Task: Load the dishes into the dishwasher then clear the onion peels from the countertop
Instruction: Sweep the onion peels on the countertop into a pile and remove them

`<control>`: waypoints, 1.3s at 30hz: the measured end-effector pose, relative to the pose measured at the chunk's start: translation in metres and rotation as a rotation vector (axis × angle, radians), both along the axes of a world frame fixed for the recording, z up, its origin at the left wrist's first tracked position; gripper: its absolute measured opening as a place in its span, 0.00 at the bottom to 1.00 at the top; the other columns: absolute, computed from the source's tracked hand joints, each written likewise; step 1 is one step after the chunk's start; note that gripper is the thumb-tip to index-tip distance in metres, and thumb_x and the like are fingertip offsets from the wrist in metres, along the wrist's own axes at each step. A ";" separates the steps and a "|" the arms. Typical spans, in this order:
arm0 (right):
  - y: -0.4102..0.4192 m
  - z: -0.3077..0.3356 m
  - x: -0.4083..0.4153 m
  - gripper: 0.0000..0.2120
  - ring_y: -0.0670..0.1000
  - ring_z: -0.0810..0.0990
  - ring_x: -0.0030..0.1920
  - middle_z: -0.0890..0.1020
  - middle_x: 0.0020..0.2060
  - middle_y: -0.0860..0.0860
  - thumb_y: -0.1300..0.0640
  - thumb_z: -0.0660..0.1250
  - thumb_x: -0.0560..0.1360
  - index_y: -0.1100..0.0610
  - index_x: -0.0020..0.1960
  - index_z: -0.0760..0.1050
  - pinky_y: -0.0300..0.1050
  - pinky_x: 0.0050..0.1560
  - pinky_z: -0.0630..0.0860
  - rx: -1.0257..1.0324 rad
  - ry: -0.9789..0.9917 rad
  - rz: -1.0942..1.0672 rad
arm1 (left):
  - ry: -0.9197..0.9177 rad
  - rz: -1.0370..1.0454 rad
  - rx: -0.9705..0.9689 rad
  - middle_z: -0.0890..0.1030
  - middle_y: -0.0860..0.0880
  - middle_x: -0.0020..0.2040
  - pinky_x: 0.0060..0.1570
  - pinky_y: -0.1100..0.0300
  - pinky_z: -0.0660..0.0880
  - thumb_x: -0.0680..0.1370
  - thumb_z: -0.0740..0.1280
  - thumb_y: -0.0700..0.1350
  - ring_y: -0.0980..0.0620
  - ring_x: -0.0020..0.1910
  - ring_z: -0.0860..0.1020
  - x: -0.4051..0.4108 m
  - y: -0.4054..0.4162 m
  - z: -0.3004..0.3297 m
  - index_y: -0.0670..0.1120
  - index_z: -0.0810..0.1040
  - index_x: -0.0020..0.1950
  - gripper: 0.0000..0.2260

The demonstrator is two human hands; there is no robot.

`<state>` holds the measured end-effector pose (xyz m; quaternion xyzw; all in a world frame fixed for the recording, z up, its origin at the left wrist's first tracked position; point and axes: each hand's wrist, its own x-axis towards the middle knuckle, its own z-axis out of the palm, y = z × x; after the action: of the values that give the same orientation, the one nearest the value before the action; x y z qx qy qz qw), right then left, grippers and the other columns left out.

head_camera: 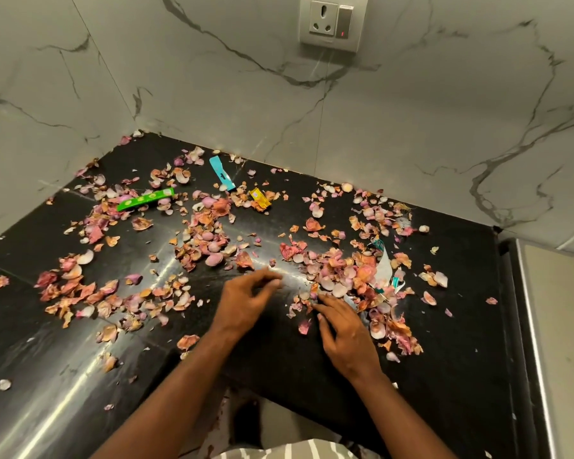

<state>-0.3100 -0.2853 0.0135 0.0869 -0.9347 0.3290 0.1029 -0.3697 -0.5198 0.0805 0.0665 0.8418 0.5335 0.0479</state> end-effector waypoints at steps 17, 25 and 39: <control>-0.153 0.015 0.009 0.28 0.54 0.52 0.84 0.58 0.83 0.55 0.45 0.59 0.85 0.53 0.82 0.61 0.51 0.83 0.51 0.407 0.120 0.935 | -0.135 0.737 0.979 0.86 0.41 0.47 0.52 0.53 0.84 0.85 0.49 0.65 0.44 0.50 0.86 0.004 -0.141 -0.041 0.41 0.80 0.54 0.32; -0.161 -0.002 -0.002 0.32 0.53 0.40 0.84 0.48 0.85 0.49 0.31 0.46 0.84 0.42 0.84 0.50 0.58 0.82 0.42 0.586 -0.039 0.677 | -0.143 0.721 0.960 0.86 0.40 0.47 0.52 0.53 0.83 0.83 0.46 0.67 0.43 0.50 0.86 0.005 -0.140 -0.039 0.39 0.80 0.55 0.36; -0.099 0.029 -0.022 0.40 0.50 0.57 0.82 0.54 0.84 0.47 0.72 0.60 0.76 0.51 0.84 0.56 0.54 0.78 0.67 0.168 -0.059 0.218 | -0.022 0.595 0.630 0.85 0.37 0.44 0.48 0.48 0.81 0.83 0.51 0.67 0.37 0.45 0.84 0.005 -0.136 -0.054 0.41 0.82 0.50 0.33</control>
<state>-0.3318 -0.3842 0.0422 0.1865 -0.9465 0.2613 0.0313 -0.3649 -0.6556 0.0267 -0.1733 0.6198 0.7556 -0.1218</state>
